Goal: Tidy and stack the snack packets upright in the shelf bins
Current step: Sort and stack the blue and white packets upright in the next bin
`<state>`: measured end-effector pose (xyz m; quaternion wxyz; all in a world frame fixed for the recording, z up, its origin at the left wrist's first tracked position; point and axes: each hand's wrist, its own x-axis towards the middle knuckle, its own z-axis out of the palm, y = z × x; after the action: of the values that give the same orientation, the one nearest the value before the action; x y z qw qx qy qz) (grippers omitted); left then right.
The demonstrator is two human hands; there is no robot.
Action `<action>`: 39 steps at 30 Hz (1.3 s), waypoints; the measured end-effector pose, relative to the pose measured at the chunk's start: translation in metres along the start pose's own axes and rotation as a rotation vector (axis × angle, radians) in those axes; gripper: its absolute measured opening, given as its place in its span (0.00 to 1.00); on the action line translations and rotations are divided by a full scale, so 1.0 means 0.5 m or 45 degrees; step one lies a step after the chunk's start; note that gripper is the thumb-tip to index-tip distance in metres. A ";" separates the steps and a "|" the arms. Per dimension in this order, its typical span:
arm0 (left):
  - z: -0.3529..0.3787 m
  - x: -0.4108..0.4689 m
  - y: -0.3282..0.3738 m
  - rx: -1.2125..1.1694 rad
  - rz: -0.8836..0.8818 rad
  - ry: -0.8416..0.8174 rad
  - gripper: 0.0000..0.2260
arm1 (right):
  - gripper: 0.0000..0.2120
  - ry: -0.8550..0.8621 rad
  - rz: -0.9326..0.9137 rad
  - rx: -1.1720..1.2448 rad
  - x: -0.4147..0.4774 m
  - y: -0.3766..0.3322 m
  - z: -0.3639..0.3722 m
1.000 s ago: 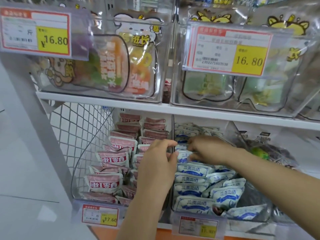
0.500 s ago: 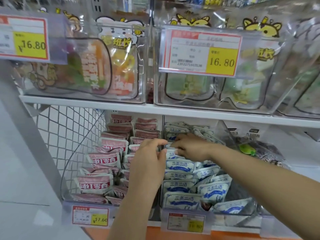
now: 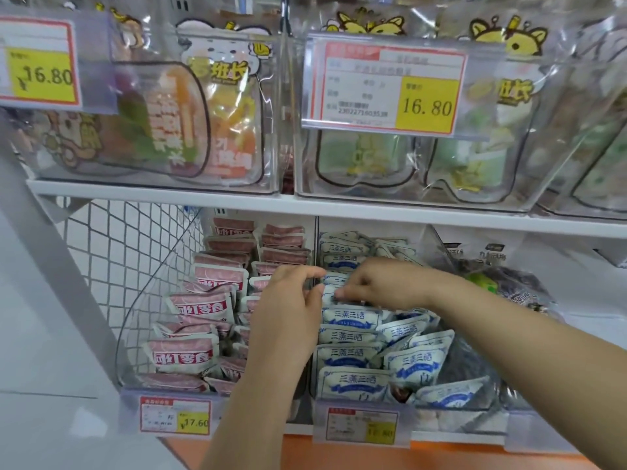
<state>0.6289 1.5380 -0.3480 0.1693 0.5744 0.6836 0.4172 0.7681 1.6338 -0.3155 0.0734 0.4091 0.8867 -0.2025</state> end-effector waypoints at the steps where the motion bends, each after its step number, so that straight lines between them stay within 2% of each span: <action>1: 0.000 0.000 0.000 0.000 0.004 0.001 0.10 | 0.20 -0.029 0.002 0.017 0.006 -0.007 -0.004; 4: -0.001 0.001 -0.001 0.004 0.007 -0.001 0.10 | 0.10 -0.102 0.009 -0.089 0.017 -0.018 -0.012; 7: -0.003 0.000 0.001 -0.015 -0.011 0.009 0.10 | 0.13 -0.159 0.015 -0.104 0.013 -0.027 -0.015; 9: -0.004 0.001 0.002 0.005 -0.004 0.017 0.10 | 0.11 -0.158 0.011 -0.163 0.011 -0.035 -0.010; 13: -0.002 0.000 0.000 0.021 0.012 0.033 0.11 | 0.10 0.110 -0.056 -0.398 0.014 -0.054 0.022; 18: 0.000 0.003 -0.001 0.041 0.015 0.043 0.11 | 0.11 0.271 -0.151 -0.245 0.015 -0.050 0.056; 21: 0.003 0.005 -0.006 0.030 0.020 0.046 0.11 | 0.19 0.136 -0.144 -0.077 0.017 -0.040 0.050; 23: 0.002 0.000 -0.004 0.044 0.024 0.054 0.11 | 0.16 0.005 -0.140 0.068 0.001 -0.047 0.029; 24: 0.000 -0.005 0.000 0.072 0.040 0.065 0.11 | 0.14 0.014 -0.142 0.131 -0.014 -0.050 0.016; 29: 0.001 -0.043 0.035 0.241 0.236 0.134 0.12 | 0.12 0.512 0.034 0.244 -0.161 0.004 -0.014; 32: 0.034 -0.058 0.070 0.319 0.316 -0.057 0.11 | 0.12 0.665 0.191 0.217 -0.248 0.060 0.017; 34: 0.066 -0.064 0.098 0.377 0.347 -0.247 0.10 | 0.10 0.675 0.179 0.144 -0.283 0.087 0.041; 36: 0.092 -0.059 0.123 0.457 0.351 -0.442 0.07 | 0.09 0.553 0.102 0.079 -0.302 0.095 0.052; 39: 0.106 -0.037 0.157 0.666 0.324 -0.714 0.05 | 0.09 0.376 0.130 -0.070 -0.317 0.089 0.062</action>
<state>0.7224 1.5400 -0.3242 0.1443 0.7698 0.6174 0.0741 0.9046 1.5365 -0.3099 -0.0362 0.4769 0.8710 -0.1119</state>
